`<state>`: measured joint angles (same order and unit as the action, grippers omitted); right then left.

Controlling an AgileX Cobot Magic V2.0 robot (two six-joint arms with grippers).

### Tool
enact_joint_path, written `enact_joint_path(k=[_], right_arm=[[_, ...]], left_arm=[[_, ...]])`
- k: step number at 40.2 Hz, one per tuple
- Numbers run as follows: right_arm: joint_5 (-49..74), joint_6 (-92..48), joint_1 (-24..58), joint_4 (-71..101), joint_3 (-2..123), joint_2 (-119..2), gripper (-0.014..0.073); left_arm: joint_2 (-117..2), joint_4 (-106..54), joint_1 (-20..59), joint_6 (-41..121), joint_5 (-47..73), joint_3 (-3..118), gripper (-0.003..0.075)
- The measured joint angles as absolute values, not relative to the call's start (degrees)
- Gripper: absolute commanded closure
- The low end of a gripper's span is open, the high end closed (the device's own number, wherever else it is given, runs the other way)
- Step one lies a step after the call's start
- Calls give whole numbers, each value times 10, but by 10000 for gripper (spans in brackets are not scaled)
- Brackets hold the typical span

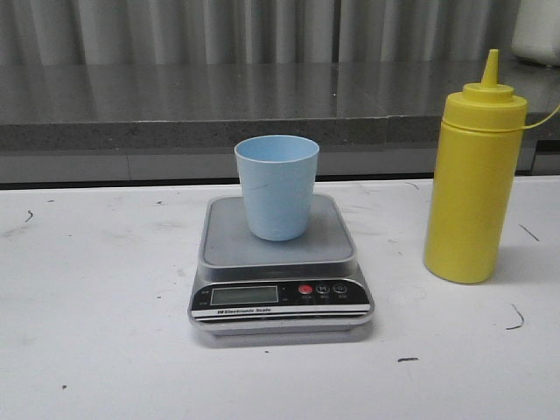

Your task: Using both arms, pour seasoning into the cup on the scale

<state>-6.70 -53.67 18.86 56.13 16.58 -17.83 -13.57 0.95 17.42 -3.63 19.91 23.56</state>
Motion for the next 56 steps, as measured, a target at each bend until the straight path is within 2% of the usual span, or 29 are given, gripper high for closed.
enact_joint_path(k=[56], right_arm=[[-67,-537,189,561,166,-178,655]], left_arm=[[-136,-5,174,-36,198,231,740]])
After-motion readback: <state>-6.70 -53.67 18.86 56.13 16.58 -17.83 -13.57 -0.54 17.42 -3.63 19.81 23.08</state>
